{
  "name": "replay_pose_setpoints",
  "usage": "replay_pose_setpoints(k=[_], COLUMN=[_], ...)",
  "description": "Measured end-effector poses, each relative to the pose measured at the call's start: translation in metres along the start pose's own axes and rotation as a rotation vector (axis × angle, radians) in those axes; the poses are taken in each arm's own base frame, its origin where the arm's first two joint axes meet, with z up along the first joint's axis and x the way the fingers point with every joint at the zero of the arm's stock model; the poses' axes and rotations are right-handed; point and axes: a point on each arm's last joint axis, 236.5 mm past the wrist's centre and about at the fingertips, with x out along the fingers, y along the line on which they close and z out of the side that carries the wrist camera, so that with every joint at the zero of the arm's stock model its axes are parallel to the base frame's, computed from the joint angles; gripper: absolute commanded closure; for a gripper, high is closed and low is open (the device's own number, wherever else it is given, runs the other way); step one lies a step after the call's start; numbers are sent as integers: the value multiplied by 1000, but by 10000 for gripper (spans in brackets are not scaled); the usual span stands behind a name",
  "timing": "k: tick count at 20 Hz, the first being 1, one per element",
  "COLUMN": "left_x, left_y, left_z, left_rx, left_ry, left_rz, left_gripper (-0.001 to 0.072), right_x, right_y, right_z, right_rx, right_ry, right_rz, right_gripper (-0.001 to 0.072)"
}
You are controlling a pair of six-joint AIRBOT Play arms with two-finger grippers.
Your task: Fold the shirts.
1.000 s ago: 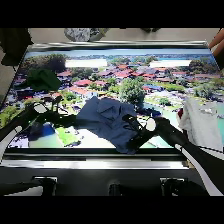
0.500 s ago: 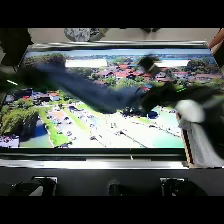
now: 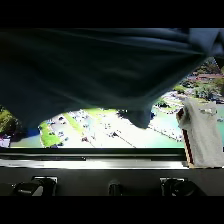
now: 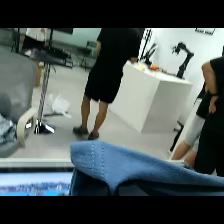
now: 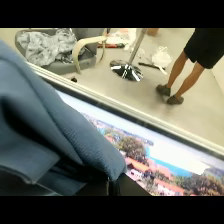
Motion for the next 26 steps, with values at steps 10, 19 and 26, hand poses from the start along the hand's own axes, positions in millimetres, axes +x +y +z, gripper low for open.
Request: replay_pose_setpoints(k=[10,19,26], left_x=[112,155,115], left_y=[122,174,220], left_z=[-237,-470,-447], left_rx=[-80,-415,-536], left_ry=[604,1089,1223], left_rz=[228,289,287], left_gripper=[677,195,113], right_x=[207,332,288], right_y=[76,162,48], right_z=[-145,-299,-303], right_rx=[-43,423,405], right_ry=[530,778,789], right_rz=[113,375,351], right_gripper=[670,294,157])
